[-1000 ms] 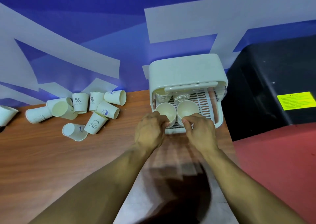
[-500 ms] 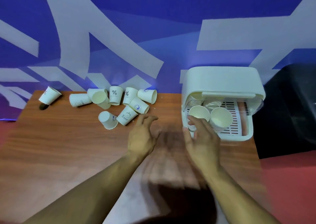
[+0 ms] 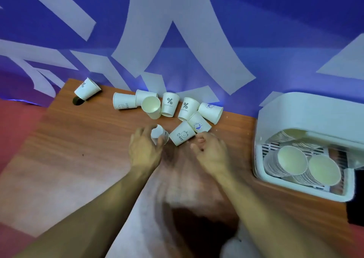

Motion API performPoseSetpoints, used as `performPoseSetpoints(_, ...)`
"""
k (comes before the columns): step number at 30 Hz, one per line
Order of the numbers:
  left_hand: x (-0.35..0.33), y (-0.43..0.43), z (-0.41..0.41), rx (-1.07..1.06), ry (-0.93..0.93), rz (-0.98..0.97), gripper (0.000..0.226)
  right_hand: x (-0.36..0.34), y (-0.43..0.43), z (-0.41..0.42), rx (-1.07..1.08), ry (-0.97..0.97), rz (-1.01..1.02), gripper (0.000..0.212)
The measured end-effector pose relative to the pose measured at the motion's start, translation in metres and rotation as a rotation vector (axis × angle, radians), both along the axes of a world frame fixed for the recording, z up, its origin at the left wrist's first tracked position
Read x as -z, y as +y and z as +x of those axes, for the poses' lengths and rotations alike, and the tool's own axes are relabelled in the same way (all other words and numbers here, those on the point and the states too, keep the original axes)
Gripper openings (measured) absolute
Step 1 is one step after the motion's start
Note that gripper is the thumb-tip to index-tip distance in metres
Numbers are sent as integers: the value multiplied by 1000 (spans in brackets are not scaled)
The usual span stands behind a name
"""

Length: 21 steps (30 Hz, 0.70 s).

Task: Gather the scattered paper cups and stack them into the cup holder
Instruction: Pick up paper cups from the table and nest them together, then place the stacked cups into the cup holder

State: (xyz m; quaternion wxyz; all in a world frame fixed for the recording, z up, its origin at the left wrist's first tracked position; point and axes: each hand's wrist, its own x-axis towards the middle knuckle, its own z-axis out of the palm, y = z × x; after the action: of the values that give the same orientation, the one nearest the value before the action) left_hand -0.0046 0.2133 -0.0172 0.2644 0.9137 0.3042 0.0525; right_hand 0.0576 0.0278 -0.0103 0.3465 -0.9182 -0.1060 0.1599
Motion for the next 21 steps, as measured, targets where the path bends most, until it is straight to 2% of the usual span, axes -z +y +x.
performPoseSetpoints(5, 19, 36, 27, -59, 34, -149, 42, 19, 40, 26, 15, 32, -74, 42)
performPoseSetpoints(9, 43, 50, 46, -34, 173, -286, 39, 29, 60, 36, 22, 50, -145, 50)
performPoseSetpoints(12, 57, 56, 48, -60, 240, -365, 57, 36, 72, 37, 38, 75, -176, 54)
performPoseSetpoints(13, 57, 56, 47, -60, 229, -374, 56, 39, 76, 37, 36, 73, -193, 54)
performPoseSetpoints(16, 57, 52, 43, -56, 215, -395, 36, 46, 84, 33, 4, 78, -231, 53)
performPoseSetpoints(21, 59, 48, 37, -237, 185, -836, 18, 54, 85, 26, -58, 86, -267, 41)
